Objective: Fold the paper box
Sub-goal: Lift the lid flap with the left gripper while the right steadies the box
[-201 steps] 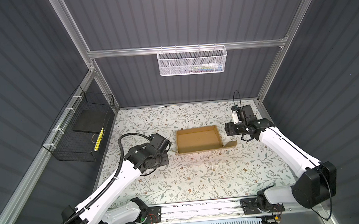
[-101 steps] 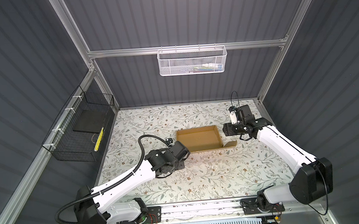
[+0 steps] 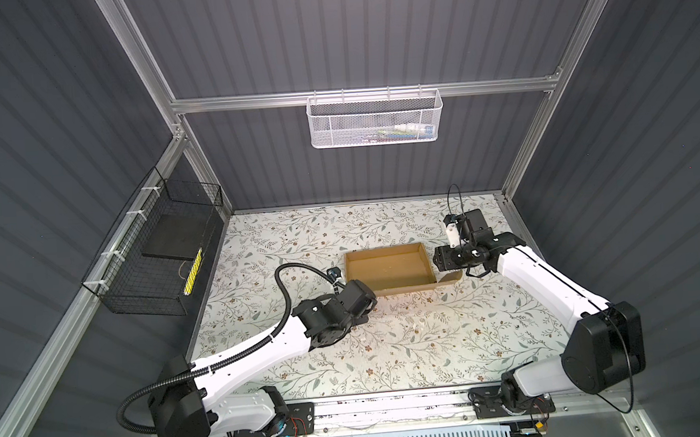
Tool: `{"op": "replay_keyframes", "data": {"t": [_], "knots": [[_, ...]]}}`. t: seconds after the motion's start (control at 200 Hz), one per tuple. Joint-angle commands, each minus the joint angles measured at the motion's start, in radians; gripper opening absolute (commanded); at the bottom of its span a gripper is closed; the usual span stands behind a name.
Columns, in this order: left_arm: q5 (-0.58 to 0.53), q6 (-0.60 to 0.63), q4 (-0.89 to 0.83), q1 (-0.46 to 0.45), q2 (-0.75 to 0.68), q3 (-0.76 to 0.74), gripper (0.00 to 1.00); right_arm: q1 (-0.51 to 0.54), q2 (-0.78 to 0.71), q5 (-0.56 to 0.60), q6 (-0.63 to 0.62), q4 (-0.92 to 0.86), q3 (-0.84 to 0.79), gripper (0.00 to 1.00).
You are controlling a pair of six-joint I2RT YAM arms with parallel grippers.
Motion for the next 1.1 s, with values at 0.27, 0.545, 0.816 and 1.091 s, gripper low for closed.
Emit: {"op": "replay_keyframes", "data": {"t": [0.27, 0.545, 0.816, 1.091], "knots": [[-0.081, 0.022, 0.145, 0.041, 0.045, -0.012, 0.37, 0.001, -0.084, -0.047, 0.004, -0.018, -0.089, 0.65], [-0.084, 0.045, 0.212, 0.089, 0.087, 0.012, 0.37, 0.017, -0.128, -0.072, 0.010, -0.015, -0.130, 0.63], [-0.077, 0.069, 0.253, 0.135, 0.119, 0.032, 0.37, 0.064, -0.131, -0.073, 0.017, -0.017, -0.135, 0.62], [-0.053, 0.105, 0.291, 0.174, 0.156, 0.062, 0.37, 0.122, -0.126, -0.073, 0.036, -0.021, -0.129, 0.61]]}}
